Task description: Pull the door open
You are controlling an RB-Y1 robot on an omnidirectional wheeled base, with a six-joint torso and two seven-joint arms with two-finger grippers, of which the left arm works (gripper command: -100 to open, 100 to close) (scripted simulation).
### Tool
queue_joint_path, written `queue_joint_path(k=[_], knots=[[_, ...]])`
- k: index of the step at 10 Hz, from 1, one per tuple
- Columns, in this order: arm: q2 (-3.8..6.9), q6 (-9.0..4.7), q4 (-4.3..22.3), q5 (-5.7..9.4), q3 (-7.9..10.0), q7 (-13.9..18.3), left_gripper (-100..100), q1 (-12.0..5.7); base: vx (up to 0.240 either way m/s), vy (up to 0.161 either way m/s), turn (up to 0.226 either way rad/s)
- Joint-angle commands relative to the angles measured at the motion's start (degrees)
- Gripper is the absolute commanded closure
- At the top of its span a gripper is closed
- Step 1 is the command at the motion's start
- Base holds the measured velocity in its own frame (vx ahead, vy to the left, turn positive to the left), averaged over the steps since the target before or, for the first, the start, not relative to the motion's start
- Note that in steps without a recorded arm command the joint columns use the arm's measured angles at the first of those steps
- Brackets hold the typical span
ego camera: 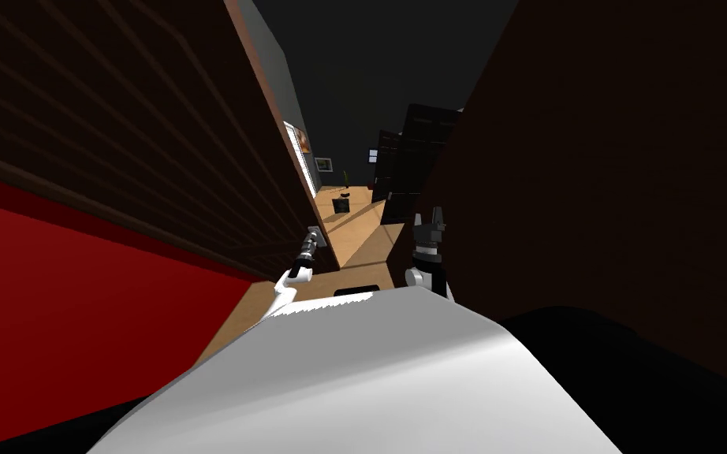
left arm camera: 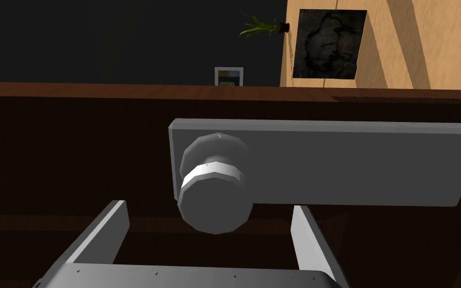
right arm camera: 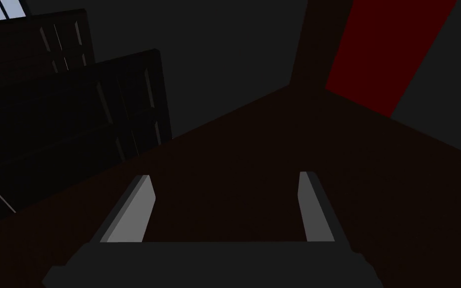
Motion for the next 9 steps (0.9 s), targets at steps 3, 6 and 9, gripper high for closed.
queue_joint_path(k=[3, 6, 9], knots=[[3.00, -1.58, 2.94, 1.22, 1.75, 1.88, -100, -0.57, 0.113, -0.033, -0.113], [2.57, -1.90, 3.08, 1.01, 1.34, 1.61, 100, -0.48, 0.010, -0.001, 0.000], [2.57, -1.90, 3.08, 1.01, 1.34, 1.61, 100, -0.48, -0.009, 0.002, -0.003]])
